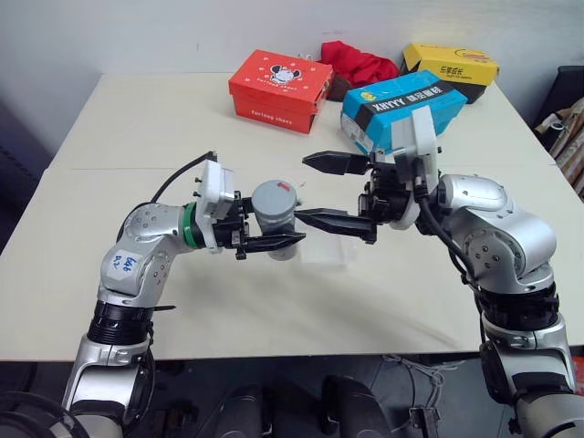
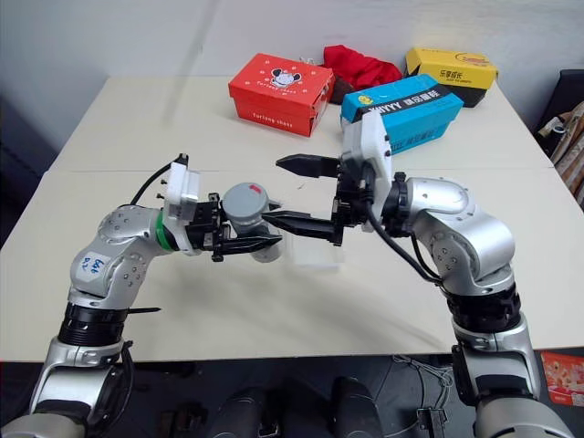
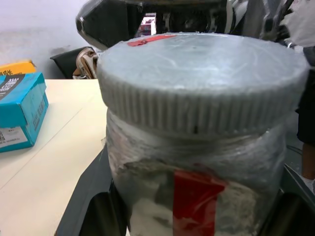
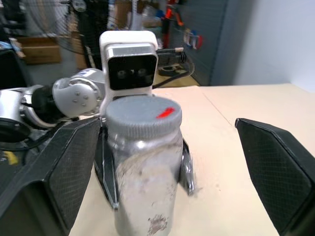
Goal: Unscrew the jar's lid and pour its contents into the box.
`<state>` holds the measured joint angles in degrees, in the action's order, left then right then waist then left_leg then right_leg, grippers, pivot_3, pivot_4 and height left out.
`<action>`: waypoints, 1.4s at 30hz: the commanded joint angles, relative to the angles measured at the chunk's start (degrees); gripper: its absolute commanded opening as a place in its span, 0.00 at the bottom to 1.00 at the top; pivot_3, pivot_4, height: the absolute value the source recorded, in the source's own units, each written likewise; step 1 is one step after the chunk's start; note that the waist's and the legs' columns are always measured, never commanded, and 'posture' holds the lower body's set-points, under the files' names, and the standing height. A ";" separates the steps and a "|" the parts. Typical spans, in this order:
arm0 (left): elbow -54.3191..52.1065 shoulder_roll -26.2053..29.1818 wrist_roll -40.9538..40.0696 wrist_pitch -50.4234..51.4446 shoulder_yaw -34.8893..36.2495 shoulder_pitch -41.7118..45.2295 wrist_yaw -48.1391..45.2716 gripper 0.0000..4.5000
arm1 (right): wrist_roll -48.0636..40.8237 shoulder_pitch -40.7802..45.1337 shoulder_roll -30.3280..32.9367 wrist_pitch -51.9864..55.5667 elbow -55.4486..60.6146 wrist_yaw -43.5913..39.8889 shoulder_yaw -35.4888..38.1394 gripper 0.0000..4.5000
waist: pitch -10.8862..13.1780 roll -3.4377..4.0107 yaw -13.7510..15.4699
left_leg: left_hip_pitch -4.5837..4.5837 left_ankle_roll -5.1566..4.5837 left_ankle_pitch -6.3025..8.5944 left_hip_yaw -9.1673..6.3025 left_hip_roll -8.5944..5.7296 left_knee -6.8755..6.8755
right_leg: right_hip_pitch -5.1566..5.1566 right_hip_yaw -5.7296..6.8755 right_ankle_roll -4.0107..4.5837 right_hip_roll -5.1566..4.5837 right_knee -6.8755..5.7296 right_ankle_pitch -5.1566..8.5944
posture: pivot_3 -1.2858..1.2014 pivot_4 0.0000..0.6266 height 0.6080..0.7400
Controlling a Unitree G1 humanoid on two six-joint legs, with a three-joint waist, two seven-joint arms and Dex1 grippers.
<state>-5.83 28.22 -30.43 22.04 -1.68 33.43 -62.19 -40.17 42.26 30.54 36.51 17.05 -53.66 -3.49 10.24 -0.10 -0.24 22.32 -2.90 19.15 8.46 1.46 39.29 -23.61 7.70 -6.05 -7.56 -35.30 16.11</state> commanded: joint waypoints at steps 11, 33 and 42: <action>-1.29 -1.95 1.72 -1.55 -2.36 0.49 0.36 0.52 | 6.97 3.87 -5.96 -0.75 -0.45 5.23 -5.38 0.99 | 0.00 0.00 0.00 | 0.00 0.02 -0.04 0.02 0.00 0.00 | -0.02 -0.02 0.00 0.01 -0.04 0.00 | 0.52 0.24 1.00; -2.23 -1.11 2.88 -3.37 -1.59 -1.29 -0.09 0.52 | 3.23 -0.22 0.35 -2.55 -6.25 -2.05 2.38 0.99 | 0.00 0.00 0.00 | 0.00 0.01 -0.04 0.01 0.00 0.00 | -0.02 -0.02 0.00 0.00 -0.06 0.00 | 0.52 0.24 1.00; -2.92 -0.56 3.06 -3.21 -0.93 -2.12 0.41 0.52 | -6.78 -1.75 1.89 3.32 -0.81 -4.68 6.85 0.99 | 0.00 0.00 -0.02 | -0.01 0.02 -0.05 0.02 0.02 0.00 | -0.02 -0.03 0.00 0.00 -0.06 0.00 | 0.52 0.24 1.00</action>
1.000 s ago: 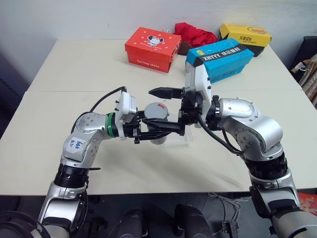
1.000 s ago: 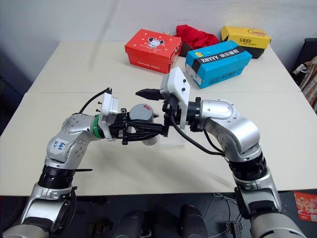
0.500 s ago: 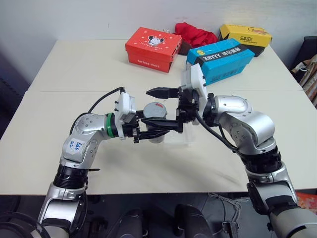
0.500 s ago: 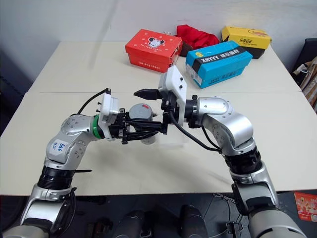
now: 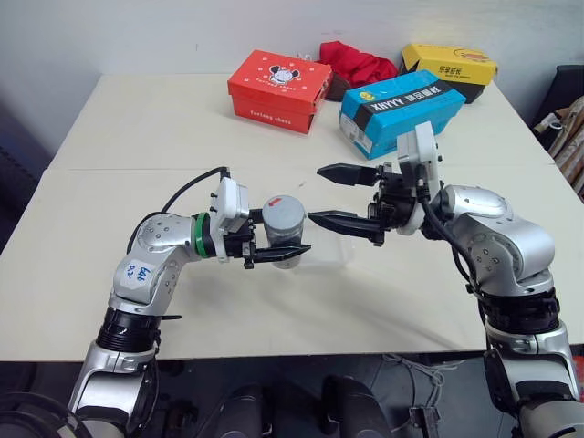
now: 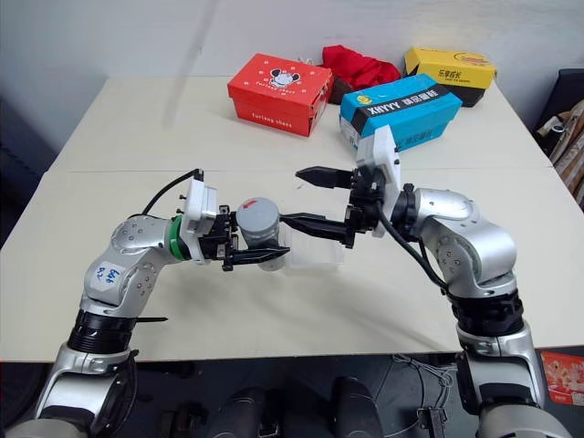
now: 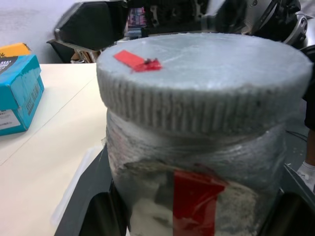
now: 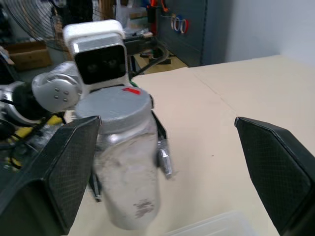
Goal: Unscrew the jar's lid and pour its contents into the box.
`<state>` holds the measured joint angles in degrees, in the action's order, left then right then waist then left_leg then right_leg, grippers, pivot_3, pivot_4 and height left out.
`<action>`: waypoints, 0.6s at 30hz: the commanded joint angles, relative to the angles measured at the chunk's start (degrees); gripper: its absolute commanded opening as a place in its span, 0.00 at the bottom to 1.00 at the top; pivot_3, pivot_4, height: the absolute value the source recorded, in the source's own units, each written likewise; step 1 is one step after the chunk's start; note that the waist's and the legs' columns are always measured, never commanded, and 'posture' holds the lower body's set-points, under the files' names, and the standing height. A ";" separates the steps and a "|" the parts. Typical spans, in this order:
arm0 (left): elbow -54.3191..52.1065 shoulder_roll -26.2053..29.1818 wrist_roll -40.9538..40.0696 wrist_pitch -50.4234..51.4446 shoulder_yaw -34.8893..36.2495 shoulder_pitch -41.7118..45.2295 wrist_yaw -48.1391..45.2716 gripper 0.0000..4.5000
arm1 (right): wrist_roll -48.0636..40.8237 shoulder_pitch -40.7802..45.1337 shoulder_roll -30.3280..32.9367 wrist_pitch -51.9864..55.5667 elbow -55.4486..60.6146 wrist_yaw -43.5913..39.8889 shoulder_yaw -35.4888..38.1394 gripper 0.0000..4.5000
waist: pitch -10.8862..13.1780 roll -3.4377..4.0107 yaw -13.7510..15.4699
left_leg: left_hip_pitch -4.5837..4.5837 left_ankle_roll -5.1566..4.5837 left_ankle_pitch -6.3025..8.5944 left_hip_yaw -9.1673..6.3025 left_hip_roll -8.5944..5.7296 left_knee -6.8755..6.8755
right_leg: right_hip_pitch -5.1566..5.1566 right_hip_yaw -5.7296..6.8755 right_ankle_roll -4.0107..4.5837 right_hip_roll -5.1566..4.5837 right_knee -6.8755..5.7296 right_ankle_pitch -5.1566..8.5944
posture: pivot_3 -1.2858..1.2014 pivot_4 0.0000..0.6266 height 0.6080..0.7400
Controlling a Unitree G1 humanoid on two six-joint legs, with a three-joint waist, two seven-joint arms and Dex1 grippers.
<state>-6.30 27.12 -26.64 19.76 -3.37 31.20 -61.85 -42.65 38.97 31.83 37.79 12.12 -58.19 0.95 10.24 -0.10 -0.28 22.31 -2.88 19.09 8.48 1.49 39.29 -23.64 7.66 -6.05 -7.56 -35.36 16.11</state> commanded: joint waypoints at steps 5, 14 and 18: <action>-2.47 0.23 -0.80 -0.63 0.58 0.21 0.73 0.52 | 0.38 4.98 -2.02 1.25 6.36 2.59 -3.94 0.99 | 0.00 0.00 -0.10 | -0.03 0.03 -0.02 0.00 0.03 0.00 | 0.00 -0.02 0.01 -0.01 -0.02 0.00 | 0.52 0.24 1.00; -2.48 -0.28 -0.86 -0.09 -0.09 0.58 1.13 0.52 | 8.52 7.15 -6.93 -1.51 4.46 7.04 -9.95 0.99 | 0.00 0.00 0.09 | -0.01 0.01 -0.02 -0.02 -0.04 0.00 | 0.00 0.00 0.02 -0.05 -0.06 0.01 | 0.52 0.24 1.00; -2.43 -0.18 -0.82 -0.02 -0.17 0.65 0.99 0.52 | 9.85 7.54 -8.35 -2.00 3.13 7.51 -9.99 0.99 | 0.00 0.00 -0.01 | -0.01 0.01 -0.03 -0.01 -0.02 0.00 | -0.01 0.00 0.02 -0.02 -0.06 0.01 | 0.52 0.24 1.00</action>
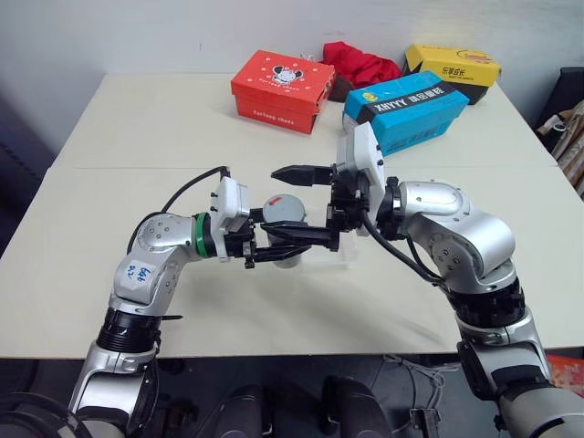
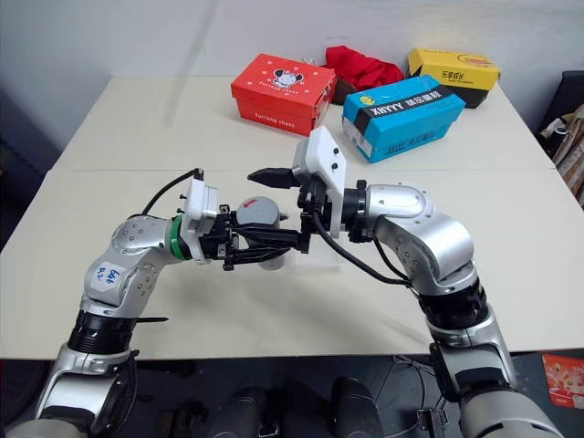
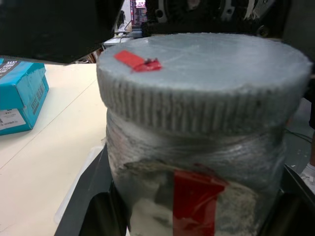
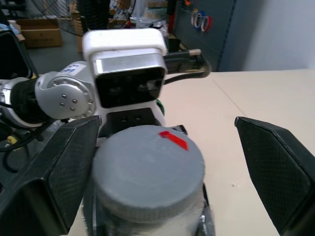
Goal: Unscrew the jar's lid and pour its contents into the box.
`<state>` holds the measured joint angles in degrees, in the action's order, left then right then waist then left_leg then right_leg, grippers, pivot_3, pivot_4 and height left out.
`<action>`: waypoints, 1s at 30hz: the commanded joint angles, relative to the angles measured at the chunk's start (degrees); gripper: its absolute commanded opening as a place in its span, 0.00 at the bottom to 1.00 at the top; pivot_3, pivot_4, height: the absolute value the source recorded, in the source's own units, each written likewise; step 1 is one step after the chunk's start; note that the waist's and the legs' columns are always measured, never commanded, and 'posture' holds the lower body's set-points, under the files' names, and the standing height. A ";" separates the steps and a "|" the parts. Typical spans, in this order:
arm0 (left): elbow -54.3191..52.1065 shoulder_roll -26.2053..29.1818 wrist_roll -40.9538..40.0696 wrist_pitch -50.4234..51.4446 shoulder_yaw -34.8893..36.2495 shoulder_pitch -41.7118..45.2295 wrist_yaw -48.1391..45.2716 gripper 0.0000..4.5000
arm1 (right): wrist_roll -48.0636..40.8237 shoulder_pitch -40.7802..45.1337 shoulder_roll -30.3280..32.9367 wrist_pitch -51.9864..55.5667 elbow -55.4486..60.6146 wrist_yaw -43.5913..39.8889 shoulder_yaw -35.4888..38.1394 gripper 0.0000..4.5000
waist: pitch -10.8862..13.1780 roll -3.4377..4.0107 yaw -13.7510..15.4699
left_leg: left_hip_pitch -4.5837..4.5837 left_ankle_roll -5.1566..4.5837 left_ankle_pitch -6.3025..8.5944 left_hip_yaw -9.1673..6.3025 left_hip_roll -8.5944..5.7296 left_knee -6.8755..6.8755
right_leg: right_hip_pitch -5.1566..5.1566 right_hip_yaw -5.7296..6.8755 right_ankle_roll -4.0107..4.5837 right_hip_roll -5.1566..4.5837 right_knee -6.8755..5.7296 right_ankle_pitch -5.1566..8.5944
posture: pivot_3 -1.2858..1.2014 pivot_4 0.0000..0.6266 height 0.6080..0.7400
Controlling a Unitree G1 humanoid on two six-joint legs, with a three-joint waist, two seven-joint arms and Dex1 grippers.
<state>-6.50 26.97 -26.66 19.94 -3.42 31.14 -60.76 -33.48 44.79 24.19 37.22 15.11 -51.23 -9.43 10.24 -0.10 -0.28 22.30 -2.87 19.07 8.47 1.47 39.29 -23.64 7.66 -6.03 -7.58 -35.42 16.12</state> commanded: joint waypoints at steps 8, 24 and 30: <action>-2.21 0.17 -0.86 -0.05 -0.08 0.63 -0.14 0.52 | 1.86 1.01 1.62 -2.61 -2.53 -2.18 1.33 0.99 | 0.00 0.00 0.03 | 0.00 0.00 0.00 0.00 0.00 0.00 | 0.00 0.00 0.00 0.00 -0.01 0.00 | 0.52 0.24 1.00; -3.00 0.36 -1.02 0.21 0.17 -0.14 0.37 0.52 | -5.02 -2.27 3.99 -1.37 -1.07 -7.92 4.90 0.99 | 0.00 0.00 0.02 | 0.00 -0.01 0.00 0.00 0.01 0.00 | 0.00 0.00 0.00 0.00 0.00 0.00 | 0.52 0.24 1.00; -3.22 0.49 -0.92 0.22 0.23 -0.44 0.38 0.52 | -5.48 -2.21 3.19 -1.75 -0.36 -8.21 4.34 0.99 | 0.00 0.00 0.01 | 0.00 -0.01 0.00 0.00 0.01 0.00 | 0.00 -0.01 0.00 0.00 0.00 0.00 | 0.52 0.24 1.00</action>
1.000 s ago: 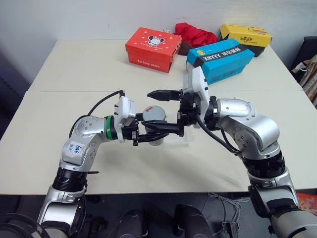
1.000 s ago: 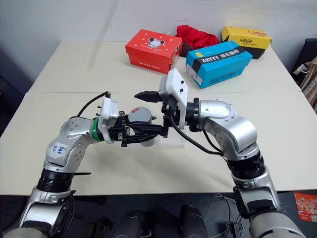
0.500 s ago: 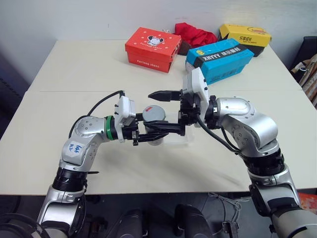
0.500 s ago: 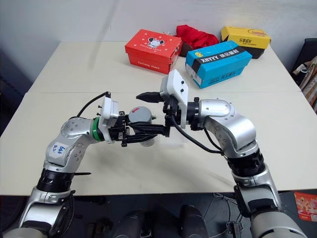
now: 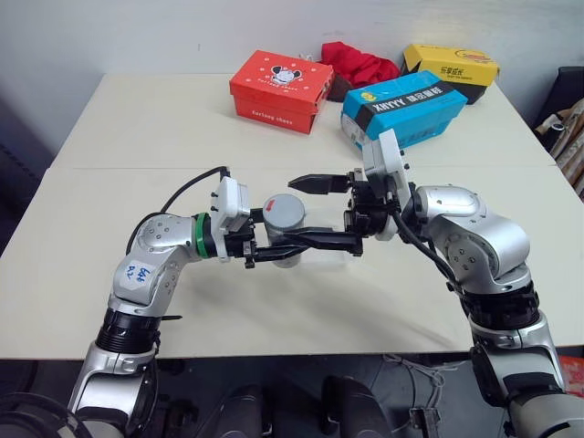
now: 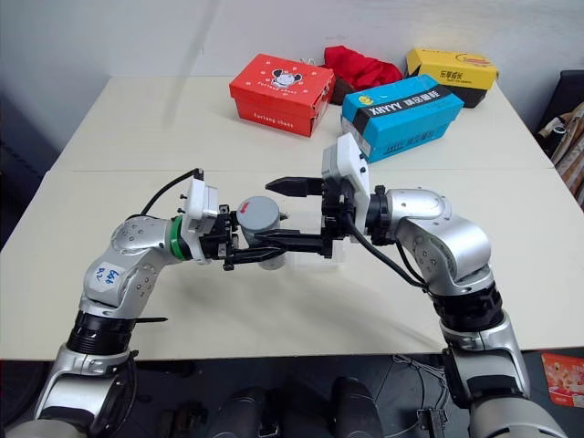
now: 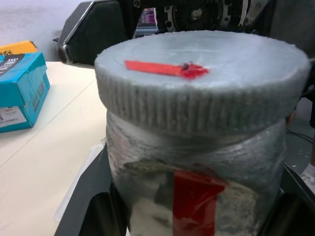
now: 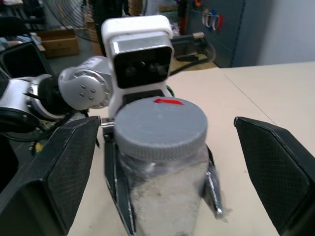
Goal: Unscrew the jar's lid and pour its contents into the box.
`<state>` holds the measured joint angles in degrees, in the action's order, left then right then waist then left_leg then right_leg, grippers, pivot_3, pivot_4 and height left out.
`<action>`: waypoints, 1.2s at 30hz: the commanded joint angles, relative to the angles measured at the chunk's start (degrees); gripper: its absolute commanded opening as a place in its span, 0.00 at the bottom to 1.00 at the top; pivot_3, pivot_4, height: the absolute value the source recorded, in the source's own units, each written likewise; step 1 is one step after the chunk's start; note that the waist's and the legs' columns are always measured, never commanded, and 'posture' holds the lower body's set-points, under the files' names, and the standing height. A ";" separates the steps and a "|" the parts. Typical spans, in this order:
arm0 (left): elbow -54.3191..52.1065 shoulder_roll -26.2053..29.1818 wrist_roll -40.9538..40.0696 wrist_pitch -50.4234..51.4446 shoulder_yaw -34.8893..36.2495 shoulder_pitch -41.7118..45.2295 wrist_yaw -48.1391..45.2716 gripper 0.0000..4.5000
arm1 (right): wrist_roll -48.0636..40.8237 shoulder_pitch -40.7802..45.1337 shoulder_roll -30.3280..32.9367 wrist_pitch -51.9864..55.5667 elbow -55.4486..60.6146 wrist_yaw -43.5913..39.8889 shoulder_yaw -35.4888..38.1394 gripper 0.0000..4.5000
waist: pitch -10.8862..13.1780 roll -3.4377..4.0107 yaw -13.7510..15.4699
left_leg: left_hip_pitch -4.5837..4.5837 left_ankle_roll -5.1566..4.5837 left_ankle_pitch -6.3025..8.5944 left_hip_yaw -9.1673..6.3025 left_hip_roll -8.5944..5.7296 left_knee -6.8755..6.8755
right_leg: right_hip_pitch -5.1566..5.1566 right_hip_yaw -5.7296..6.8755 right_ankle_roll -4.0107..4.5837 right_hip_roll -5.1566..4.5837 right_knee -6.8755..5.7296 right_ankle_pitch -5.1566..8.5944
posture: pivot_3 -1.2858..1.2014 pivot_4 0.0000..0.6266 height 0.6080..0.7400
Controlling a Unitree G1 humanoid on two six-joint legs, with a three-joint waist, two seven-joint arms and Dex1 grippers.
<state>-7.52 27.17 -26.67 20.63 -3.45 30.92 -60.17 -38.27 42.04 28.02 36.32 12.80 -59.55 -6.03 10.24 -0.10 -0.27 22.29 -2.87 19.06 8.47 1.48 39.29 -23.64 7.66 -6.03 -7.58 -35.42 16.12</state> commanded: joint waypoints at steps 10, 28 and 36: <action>-2.31 0.23 -0.72 -0.53 0.02 -0.22 -0.31 0.52 | 2.35 1.41 -2.91 -1.09 1.78 1.79 -2.38 0.99 | 0.00 0.00 0.02 | 0.00 0.00 0.00 0.00 0.00 0.00 | 0.00 0.00 0.00 0.00 0.00 0.00 | 0.52 0.24 1.00; -1.99 0.71 -0.73 -0.66 0.21 -0.75 -0.84 0.52 | -19.85 0.98 -10.96 12.19 0.69 7.79 10.50 0.57 | 0.00 0.00 0.01 | 0.00 0.00 0.00 -0.04 0.01 0.00 | 0.00 0.01 0.01 0.01 -0.05 0.00 | 0.52 0.24 1.00; -1.07 1.63 -1.01 -1.35 2.60 -0.54 -0.28 0.52 | -2.57 -13.18 1.65 -10.16 -4.97 6.37 19.72 0.57 | -0.03 -0.06 0.50 | 0.03 -0.06 0.03 -0.11 -0.11 -0.02 | 0.04 -0.06 0.01 -0.10 0.05 0.00 | 0.52 0.24 1.00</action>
<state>-7.96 28.13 -26.85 20.47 -2.65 29.92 -60.63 -47.87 30.97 28.04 35.74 10.79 -51.11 10.42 10.21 -0.16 0.23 22.32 -2.95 19.10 8.39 1.32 39.25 -23.59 7.62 -6.03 -7.68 -35.31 16.11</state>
